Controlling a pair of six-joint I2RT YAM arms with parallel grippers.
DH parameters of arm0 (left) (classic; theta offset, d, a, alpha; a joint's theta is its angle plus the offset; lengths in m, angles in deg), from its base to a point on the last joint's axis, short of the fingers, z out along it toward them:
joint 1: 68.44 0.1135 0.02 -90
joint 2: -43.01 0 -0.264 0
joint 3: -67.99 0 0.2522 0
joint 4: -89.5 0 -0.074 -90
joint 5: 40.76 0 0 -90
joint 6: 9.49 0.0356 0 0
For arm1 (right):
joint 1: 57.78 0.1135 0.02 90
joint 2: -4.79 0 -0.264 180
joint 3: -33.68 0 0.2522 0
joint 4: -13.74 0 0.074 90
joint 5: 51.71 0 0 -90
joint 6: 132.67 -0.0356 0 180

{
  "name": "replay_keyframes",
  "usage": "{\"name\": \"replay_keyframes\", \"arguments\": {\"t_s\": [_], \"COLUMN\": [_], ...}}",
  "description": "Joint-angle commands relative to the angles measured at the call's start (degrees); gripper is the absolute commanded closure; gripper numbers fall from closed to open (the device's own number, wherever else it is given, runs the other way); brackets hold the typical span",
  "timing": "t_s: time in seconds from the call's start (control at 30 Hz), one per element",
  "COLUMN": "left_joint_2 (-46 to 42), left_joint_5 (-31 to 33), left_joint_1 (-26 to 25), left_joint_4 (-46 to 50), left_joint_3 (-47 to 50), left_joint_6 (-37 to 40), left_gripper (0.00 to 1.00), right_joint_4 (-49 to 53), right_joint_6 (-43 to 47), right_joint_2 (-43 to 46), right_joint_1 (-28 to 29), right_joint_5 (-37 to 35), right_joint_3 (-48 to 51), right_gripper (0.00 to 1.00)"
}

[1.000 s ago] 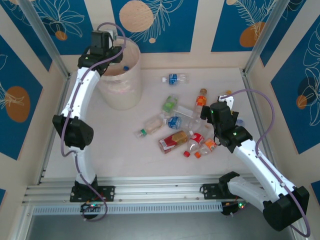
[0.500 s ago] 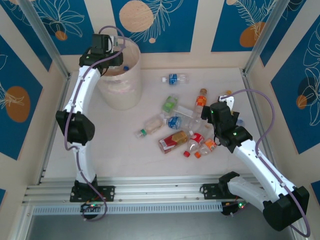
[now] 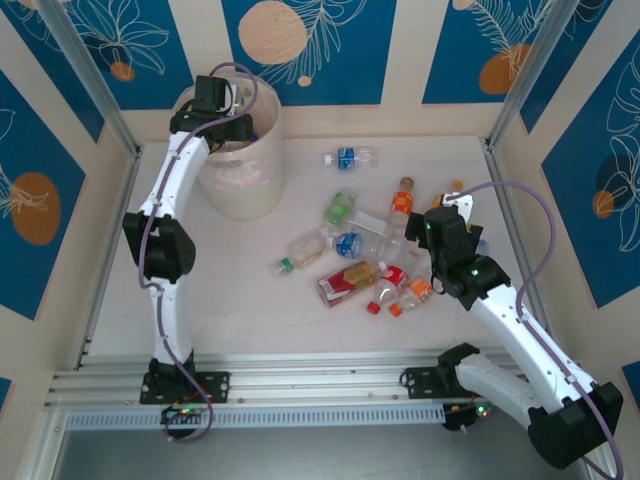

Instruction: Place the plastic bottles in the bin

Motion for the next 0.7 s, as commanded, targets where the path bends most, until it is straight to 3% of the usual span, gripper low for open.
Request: {"name": "replay_keyframes", "arguments": {"t_s": [0.0, 0.67], "left_joint_2": [1.1, 7.3], "left_joint_5": [-1.2, -3.5], "left_joint_1": [0.6, 0.7], "left_joint_4": [0.9, 4.2], "left_joint_3": [-1.9, -2.5], "left_joint_6": [0.8, 2.0], "left_gripper": [0.56, 0.54], "right_joint_4": [1.0, 1.6], "right_joint_6": [-0.2, 0.8], "right_joint_2": [1.0, -0.7], "right_joint_1": [0.3, 0.3], "right_joint_5": [-1.5, -1.4], "right_joint_3": [-0.7, -3.5], "right_gripper": [0.01, 0.01]}}
